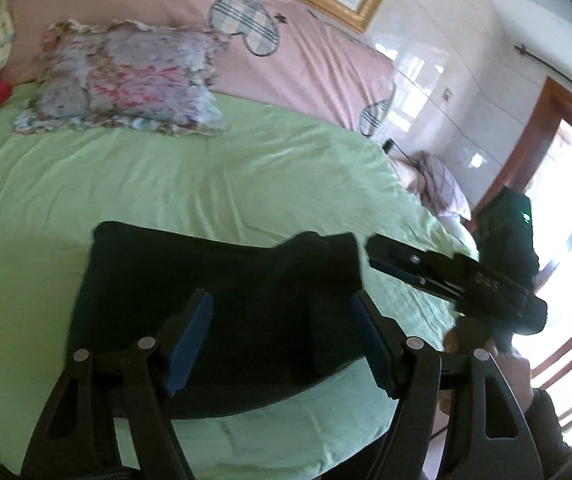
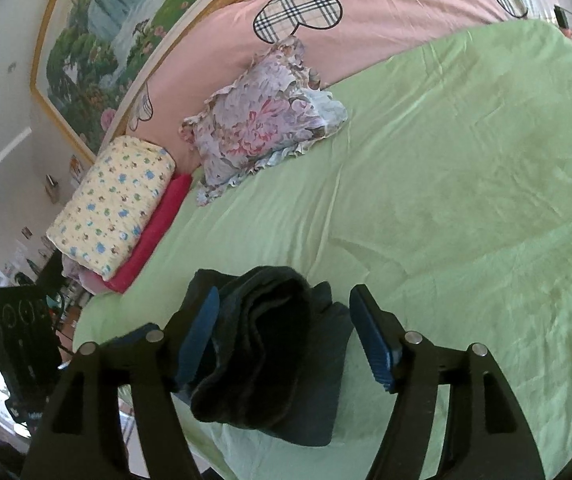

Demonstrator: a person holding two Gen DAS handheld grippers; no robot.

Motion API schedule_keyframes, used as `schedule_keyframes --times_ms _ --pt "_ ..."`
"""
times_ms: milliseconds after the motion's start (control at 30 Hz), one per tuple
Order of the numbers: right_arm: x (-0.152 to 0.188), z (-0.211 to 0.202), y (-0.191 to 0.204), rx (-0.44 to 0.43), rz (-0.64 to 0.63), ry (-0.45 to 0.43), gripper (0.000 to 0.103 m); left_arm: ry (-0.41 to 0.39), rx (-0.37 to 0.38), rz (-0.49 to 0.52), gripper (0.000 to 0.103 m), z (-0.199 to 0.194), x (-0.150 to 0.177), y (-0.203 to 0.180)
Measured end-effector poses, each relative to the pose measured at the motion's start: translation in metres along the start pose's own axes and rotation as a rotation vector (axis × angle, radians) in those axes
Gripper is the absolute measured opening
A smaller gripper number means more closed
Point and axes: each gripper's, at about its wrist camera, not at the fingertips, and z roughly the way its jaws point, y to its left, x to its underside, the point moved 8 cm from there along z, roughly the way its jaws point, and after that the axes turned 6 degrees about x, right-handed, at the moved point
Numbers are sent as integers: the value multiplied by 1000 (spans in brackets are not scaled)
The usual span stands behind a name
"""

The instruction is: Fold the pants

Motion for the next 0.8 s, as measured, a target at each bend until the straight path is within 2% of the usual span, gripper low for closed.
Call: schedule_keyframes --times_ms 433,800 --pt "11 -4 27 108 -75 -5 79 -23 -83 -111 76 -24 -2 61" --pt "30 2 26 138 -59 28 79 2 -116 -170 78 -22 6 96"
